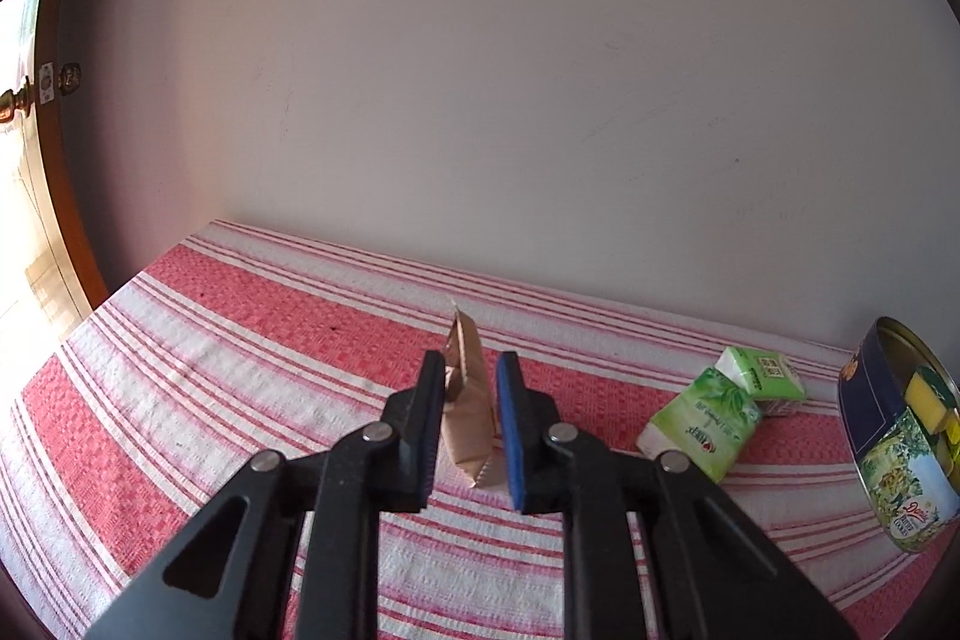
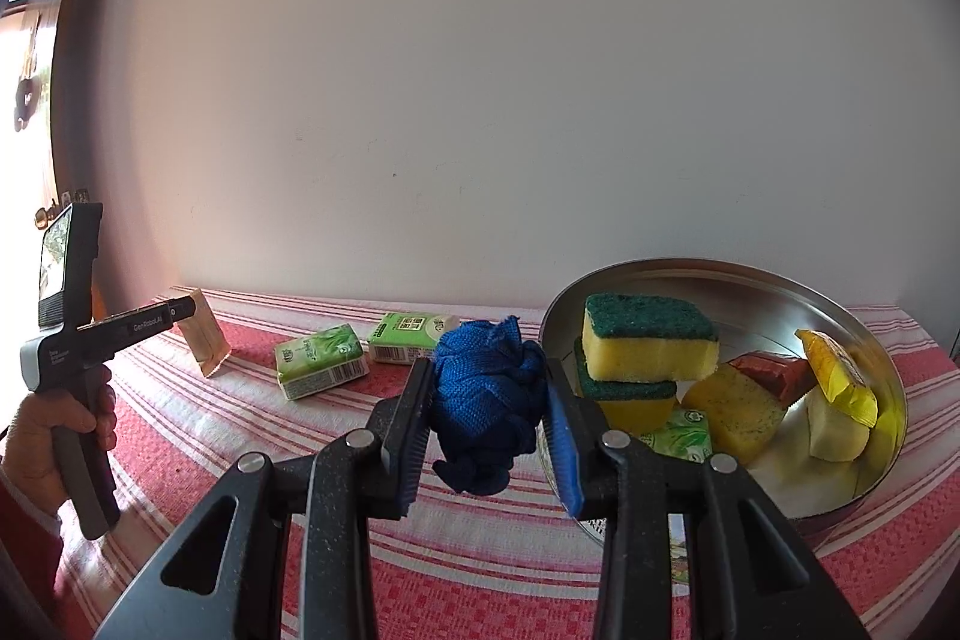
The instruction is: Organize objects
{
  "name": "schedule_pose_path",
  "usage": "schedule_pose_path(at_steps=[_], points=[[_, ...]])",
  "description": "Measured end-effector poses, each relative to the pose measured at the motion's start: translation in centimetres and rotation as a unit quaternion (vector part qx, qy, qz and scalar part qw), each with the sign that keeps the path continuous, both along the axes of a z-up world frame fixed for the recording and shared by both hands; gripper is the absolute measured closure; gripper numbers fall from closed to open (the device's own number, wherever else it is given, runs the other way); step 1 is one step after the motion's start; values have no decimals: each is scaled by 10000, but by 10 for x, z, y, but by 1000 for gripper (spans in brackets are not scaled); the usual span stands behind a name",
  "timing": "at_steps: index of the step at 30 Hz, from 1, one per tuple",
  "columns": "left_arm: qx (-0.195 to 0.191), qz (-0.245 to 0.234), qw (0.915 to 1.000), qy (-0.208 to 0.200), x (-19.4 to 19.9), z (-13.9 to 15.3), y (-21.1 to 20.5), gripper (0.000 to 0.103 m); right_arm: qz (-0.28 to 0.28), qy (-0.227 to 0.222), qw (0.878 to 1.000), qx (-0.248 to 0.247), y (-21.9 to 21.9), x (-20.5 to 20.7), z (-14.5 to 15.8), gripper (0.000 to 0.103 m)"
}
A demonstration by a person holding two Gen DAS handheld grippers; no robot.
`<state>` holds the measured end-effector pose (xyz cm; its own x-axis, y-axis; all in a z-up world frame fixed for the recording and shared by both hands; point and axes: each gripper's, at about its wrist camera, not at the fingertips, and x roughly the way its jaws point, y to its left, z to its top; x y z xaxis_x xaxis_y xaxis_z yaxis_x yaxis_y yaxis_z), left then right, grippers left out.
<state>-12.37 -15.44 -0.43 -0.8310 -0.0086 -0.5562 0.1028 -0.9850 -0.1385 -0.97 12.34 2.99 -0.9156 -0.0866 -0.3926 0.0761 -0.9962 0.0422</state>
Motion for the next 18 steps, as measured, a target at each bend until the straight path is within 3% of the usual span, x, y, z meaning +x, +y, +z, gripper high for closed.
schedule_pose_path(at_steps=[5, 8, 10, 18], points=[[9, -14, 9991, -426, -9, -9, 6, 87, -11, -43, 10000, -72, 3, -2, 0, 65], [-177, -194, 9953, -932, -27, -20, 18, 78, -2, -73, 9999, -88, 3, -3, -1, 65], [-299, -150, 9929, -1144, -36, -24, 25, 78, 0, -76, 10000, -63, 2, -3, -1, 65], [69, -279, 9948, -975, -38, -23, 19, 84, -45, -121, 9999, -61, 3, -6, -4, 65]])
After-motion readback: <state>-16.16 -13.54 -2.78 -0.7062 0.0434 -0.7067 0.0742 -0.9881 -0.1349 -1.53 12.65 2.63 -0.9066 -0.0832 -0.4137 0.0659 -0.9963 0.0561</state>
